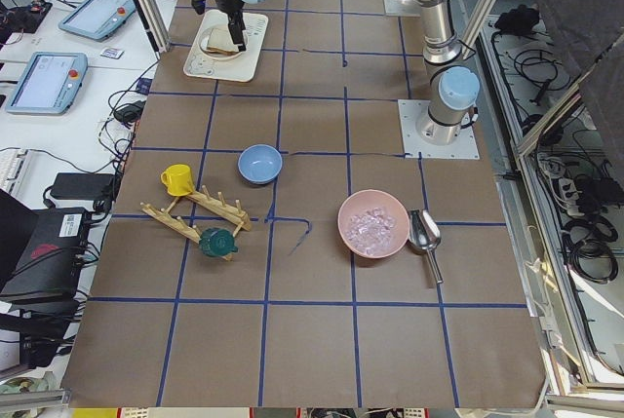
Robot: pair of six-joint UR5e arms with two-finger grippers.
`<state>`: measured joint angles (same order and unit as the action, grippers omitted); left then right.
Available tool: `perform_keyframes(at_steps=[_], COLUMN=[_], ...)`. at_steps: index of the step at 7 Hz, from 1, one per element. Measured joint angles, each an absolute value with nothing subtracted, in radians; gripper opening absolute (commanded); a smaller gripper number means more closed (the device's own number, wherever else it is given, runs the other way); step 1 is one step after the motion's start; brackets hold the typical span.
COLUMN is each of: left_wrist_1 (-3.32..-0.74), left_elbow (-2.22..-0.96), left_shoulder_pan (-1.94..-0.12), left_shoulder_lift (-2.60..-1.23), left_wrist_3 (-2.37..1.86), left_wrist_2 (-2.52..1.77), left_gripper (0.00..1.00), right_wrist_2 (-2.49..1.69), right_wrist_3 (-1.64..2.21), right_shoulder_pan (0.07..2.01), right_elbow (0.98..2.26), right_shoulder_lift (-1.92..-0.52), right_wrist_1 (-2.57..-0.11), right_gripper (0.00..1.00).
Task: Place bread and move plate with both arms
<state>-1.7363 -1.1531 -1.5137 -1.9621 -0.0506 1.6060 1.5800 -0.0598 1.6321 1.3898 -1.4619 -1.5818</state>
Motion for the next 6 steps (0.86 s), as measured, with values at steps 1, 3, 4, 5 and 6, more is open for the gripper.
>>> perform_keyframes(at_steps=[1, 3, 4, 5, 6], left_wrist_1=[-1.752, -1.750, -1.719, -1.670, -1.630], left_elbow=[-1.208, -1.317, -1.374, -1.432, -1.472], left_shoulder_pan=[-1.503, -1.502, -1.503, -1.504, -1.504], left_shoulder_lift=[-1.898, -1.773, -1.728, -1.693, -1.667], left_wrist_3=[-0.035, -0.040, -0.043, -0.046, -0.046], left_wrist_2=[1.615, 1.608, 1.583, 1.562, 1.551], left_gripper=[1.00, 1.00, 1.00, 1.00, 1.00], right_wrist_2=[1.580, 1.581, 1.580, 1.580, 1.580], right_wrist_3=[-0.060, -0.060, -0.060, -0.060, -0.060], right_shoulder_pan=[1.632, 1.632, 1.632, 1.632, 1.632], right_elbow=[1.390, 1.390, 1.390, 1.390, 1.390], right_shoulder_lift=[-1.462, -1.462, -1.462, -1.462, -1.462], right_wrist_1=[-1.582, -1.585, -1.586, -1.586, -1.586], right_gripper=[1.00, 1.00, 1.00, 1.00, 1.00])
